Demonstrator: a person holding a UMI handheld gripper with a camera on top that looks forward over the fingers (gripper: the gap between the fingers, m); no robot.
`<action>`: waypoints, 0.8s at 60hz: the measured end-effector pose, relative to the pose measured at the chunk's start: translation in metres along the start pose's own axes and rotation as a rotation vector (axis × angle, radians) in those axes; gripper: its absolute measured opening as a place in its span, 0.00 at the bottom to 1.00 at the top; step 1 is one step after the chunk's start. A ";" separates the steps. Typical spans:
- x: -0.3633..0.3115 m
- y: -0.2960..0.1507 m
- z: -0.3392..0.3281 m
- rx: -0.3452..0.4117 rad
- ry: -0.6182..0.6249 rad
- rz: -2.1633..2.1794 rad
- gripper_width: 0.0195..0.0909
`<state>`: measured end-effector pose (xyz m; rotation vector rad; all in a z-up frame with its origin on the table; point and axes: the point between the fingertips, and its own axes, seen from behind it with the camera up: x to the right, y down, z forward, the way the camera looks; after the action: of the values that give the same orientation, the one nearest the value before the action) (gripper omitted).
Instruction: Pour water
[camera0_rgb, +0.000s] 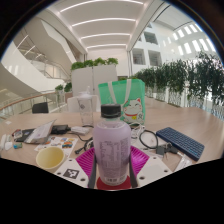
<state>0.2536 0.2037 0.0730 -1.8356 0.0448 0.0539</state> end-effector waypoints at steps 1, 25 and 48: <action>0.001 0.004 0.000 -0.006 -0.003 -0.002 0.40; 0.000 0.028 0.000 -0.041 -0.068 -0.052 0.47; -0.011 0.052 -0.081 -0.221 0.014 -0.023 0.83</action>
<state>0.2409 0.1122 0.0442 -2.0573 0.0285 0.0315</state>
